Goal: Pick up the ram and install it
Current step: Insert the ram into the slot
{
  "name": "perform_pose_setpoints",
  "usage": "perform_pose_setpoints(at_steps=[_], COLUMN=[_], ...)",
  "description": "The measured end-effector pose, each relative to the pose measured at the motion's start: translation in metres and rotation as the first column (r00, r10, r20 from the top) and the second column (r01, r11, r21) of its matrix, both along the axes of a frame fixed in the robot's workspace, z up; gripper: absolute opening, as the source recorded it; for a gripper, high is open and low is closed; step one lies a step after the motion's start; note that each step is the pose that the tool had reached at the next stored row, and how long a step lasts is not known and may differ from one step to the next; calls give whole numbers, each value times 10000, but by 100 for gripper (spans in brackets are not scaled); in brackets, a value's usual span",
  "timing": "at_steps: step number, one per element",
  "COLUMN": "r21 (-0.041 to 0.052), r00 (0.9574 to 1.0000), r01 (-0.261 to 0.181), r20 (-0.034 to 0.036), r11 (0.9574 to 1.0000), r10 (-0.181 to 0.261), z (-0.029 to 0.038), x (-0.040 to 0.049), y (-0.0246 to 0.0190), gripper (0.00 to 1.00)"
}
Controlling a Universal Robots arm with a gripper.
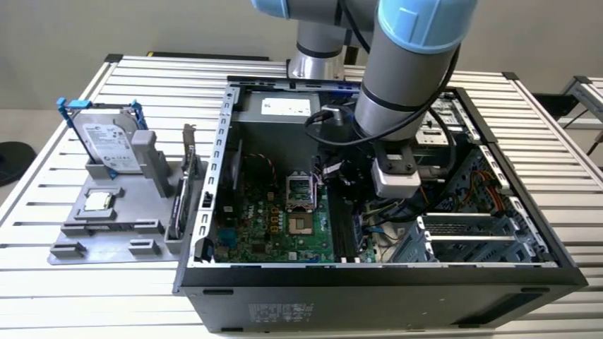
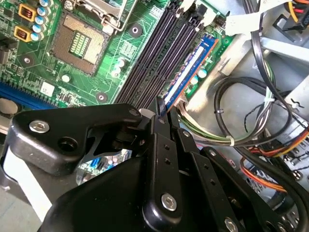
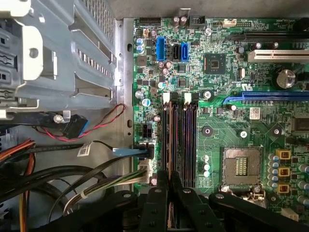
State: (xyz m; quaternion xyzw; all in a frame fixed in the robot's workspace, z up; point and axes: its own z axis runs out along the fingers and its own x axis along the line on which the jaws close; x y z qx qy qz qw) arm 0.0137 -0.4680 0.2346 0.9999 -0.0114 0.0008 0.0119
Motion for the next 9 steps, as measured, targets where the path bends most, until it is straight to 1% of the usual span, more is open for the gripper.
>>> perform_pose_setpoints(at_steps=[5, 9], r21=[1, 5], r00=[10000, 10000], r01=[0, 0], r20=[-16, -28], r11=[10000, 10000], r10=[0, 0], z=[-69, -103], x=[0, 0], y=[0, 1], gripper=[0, 0])
